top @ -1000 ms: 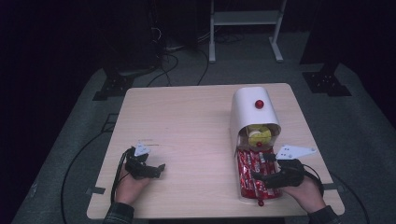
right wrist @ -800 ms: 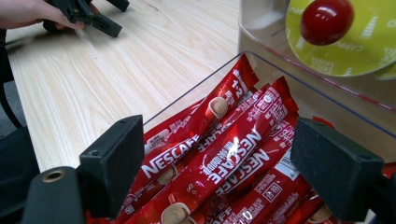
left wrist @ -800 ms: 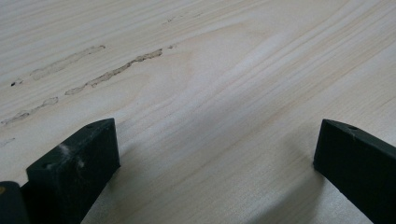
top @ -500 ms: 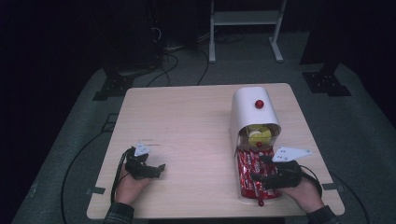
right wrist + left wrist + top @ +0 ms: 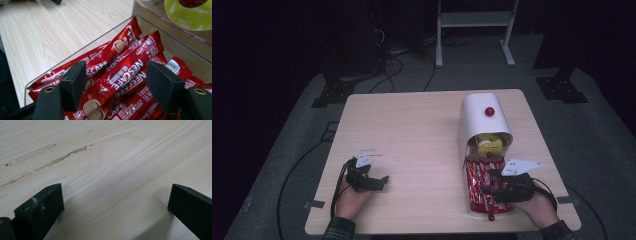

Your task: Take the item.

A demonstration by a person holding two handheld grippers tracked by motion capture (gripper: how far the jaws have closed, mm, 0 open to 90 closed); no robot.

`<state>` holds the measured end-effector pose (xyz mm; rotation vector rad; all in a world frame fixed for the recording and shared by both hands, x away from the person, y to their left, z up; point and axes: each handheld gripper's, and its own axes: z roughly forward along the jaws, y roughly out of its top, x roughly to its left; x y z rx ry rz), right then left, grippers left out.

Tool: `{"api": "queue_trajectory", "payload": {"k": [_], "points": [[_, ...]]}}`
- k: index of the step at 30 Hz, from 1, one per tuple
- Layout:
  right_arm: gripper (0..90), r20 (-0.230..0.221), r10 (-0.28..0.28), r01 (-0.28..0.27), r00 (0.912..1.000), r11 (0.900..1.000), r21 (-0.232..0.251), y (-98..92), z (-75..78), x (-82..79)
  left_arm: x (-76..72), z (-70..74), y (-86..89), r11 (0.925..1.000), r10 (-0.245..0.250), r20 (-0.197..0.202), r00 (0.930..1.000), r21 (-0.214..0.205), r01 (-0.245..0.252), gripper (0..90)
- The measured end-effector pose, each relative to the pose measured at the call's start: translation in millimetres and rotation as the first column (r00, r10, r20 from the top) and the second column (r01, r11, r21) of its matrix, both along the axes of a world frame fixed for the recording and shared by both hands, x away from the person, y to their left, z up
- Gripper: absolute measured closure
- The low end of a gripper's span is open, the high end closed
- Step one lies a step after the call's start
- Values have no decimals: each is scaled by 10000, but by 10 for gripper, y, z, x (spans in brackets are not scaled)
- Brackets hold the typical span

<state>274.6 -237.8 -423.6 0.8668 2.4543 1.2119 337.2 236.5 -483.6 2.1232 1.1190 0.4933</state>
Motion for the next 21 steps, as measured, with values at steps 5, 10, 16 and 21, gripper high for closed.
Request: {"api": "queue_trajectory", "payload": {"k": [5,10,16,21], "points": [[356,52,-8,8,10000,9999,-103,1,-9,-4,0,0,0,10000,-3,-1,10000,2,3,0],[378,-10,65,-65,10000,9998,-211,15,-18,-9,0,0,0,10000,-1,1,10000,0,1,0],[440,-38,50,-51,10000,9997,-255,9,-21,-4,0,0,0,10000,-1,-2,10000,5,1,0],[489,-9,3,-3,10000,9997,-249,2,-15,-7,1,1,2,10000,-17,-1,10000,31,17,0]]}}
